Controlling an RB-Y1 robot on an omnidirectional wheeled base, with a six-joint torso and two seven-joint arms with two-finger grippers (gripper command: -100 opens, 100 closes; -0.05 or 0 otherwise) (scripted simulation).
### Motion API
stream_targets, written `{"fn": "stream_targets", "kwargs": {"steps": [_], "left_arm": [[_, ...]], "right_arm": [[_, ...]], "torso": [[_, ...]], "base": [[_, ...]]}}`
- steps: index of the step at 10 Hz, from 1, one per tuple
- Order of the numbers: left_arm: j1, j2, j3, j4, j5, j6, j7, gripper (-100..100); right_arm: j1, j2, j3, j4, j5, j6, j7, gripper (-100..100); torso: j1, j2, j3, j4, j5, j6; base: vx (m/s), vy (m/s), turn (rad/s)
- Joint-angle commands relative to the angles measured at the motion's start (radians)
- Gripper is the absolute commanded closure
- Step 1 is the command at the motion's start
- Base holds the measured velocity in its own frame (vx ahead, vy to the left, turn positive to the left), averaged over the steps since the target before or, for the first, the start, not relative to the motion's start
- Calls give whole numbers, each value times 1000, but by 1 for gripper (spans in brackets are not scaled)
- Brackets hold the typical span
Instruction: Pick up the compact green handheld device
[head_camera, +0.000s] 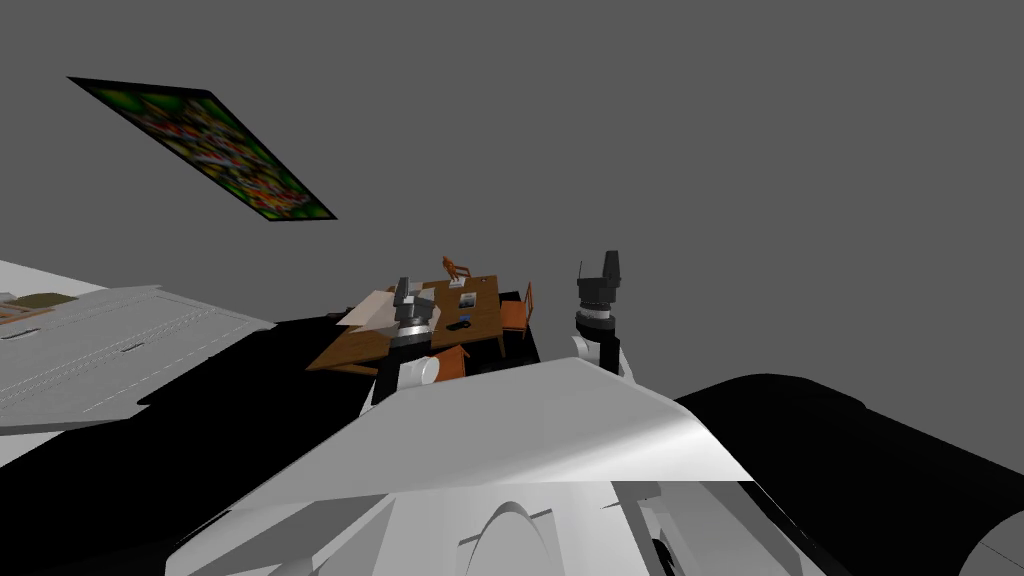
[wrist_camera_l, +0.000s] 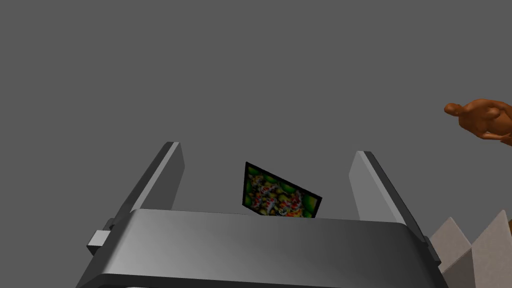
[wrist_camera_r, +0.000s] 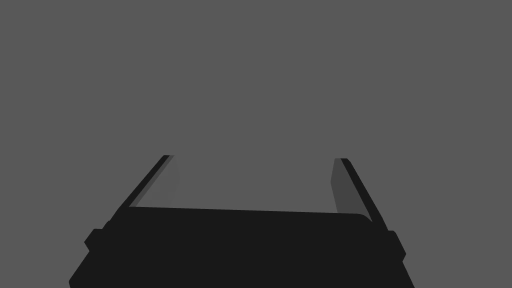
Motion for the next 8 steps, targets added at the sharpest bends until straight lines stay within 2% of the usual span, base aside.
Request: {"fn": "stream_targets", "kwargs": {"steps": [1,3,4,5,6,7,8], "left_arm": [[-17,9,-6,7,10,40,1,-100],[-58,45,-29,67,46,105,14,-100],[-58,45,-29,67,46,112,14,-100],[-81,62,-42,100,66,152,21,-100],[-105,80,-55,124,87,177,28,-100],[-105,80,-55,135,87,194,28,-100],[-130,97,-69,172,109,223,35,-100]], "right_arm": [[0,0,0,0,0,0,0,0],[0,0,0,0,0,0,0,0],[0,0,0,0,0,0,0,0],[0,0,0,0,0,0,0,0],[0,0,0,0,0,0,0,0],[0,0,0,0,0,0,0,0],[0,0,0,0,0,0,0,0]], "torso": [[0,0,0,0,0,0],[0,0,0,0,0,0],[0,0,0,0,0,0],[0,0,0,0,0,0],[0,0,0,0,0,0],[0,0,0,0,0,0],[0,0,0,0,0,0]], "base": [[9,-2,-15],[10,-2,-49],[10,-2,-21],[11,-4,-38],[15,-3,-61],[11,-1,-25],[12,-3,-44]]}}
